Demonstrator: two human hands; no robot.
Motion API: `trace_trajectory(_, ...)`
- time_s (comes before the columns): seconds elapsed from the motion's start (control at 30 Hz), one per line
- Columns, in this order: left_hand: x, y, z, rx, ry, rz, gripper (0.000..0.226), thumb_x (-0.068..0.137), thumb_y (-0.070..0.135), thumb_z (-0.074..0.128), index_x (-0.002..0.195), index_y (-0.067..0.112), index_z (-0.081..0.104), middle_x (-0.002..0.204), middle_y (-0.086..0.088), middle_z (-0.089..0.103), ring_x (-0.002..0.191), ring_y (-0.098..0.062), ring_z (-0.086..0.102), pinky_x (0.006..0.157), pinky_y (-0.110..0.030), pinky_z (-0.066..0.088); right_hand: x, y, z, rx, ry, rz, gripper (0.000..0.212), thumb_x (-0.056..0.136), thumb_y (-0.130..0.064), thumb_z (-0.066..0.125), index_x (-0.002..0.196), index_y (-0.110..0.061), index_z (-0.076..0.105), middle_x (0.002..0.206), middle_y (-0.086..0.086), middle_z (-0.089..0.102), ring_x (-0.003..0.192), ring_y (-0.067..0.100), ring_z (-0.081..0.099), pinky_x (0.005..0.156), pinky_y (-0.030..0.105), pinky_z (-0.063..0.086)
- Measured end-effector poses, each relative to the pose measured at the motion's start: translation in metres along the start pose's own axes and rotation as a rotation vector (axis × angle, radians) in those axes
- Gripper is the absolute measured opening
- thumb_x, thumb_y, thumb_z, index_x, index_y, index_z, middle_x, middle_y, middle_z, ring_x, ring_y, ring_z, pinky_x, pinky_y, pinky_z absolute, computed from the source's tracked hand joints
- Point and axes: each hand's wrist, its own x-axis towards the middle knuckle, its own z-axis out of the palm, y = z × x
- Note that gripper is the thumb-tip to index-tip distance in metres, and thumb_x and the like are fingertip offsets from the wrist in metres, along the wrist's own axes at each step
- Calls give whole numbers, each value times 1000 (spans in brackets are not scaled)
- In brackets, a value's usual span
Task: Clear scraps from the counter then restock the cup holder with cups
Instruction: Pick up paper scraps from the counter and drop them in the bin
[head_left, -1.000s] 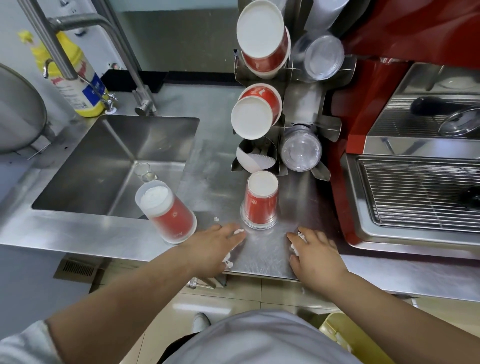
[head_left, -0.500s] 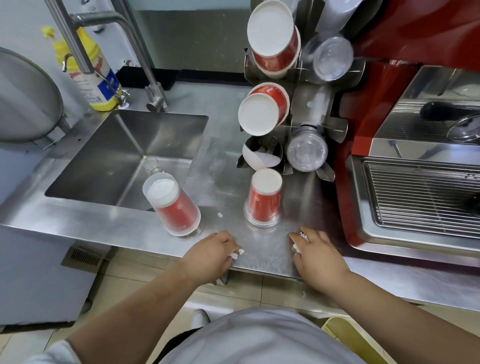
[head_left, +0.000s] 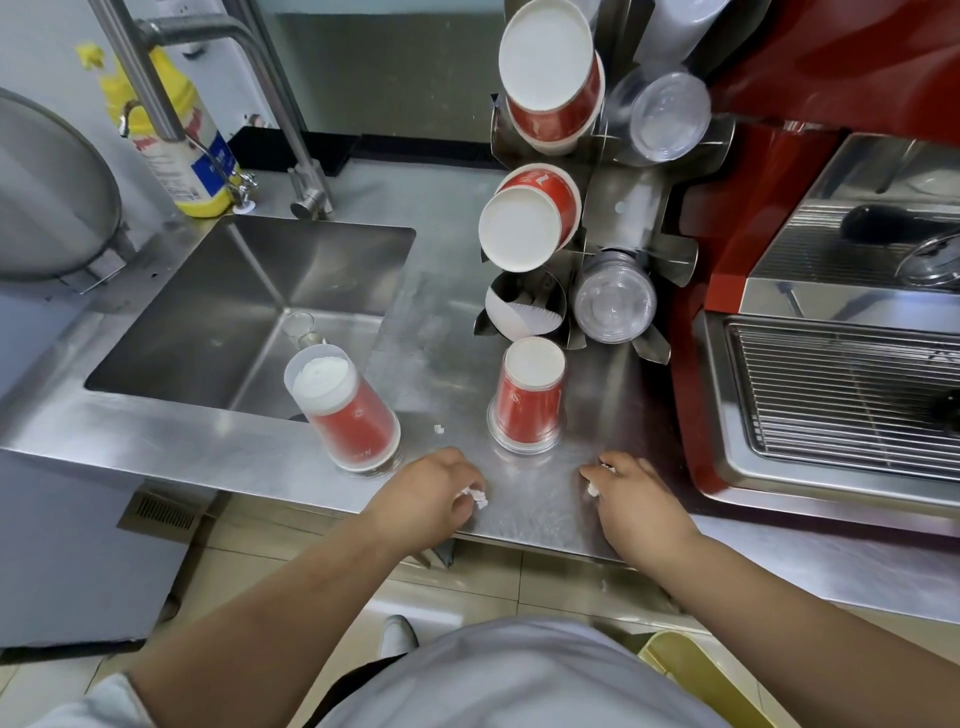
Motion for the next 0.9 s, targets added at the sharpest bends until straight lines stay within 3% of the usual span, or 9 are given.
trace_trajectory(0.17, 8, 4, 10, 14, -59, 69, 25, 88, 22, 59, 110, 25, 71, 113, 0, 61, 101, -17, 62, 92, -27, 48, 2, 1, -1, 2, -10, -18, 39, 89, -14, 45, 125, -26, 54, 138, -3, 43, 115, 24, 43, 97, 28, 43)
trace_trajectory(0.5, 20, -2, 8, 117, -135, 31, 26, 86, 17, 55, 110, 18, 67, 115, -3, 60, 107, -21, 58, 88, -24, 41, 5, 8, -1, 20, 9, -53, 36, 87, -13, 47, 118, -21, 60, 125, -3, 53, 111, 23, 48, 97, 30, 44)
trace_trajectory(0.63, 28, -15, -6, 77, -14, -67, 26, 86, 20, 56, 109, 21, 67, 117, -2, 61, 102, -25, 64, 88, -32, 50, 8, 13, 0, 55, 32, -71, 33, 84, -10, 52, 112, -20, 65, 117, -4, 57, 111, 20, 51, 96, 25, 43)
trace_trajectory(0.9, 49, -20, -21, 21, 137, -194, 21, 88, 16, 58, 107, 15, 68, 112, -6, 60, 97, -27, 63, 87, -31, 50, 10, 14, 3, 72, 15, -67, 34, 81, -6, 53, 108, -23, 67, 112, -5, 58, 110, 19, 54, 95, 26, 45)
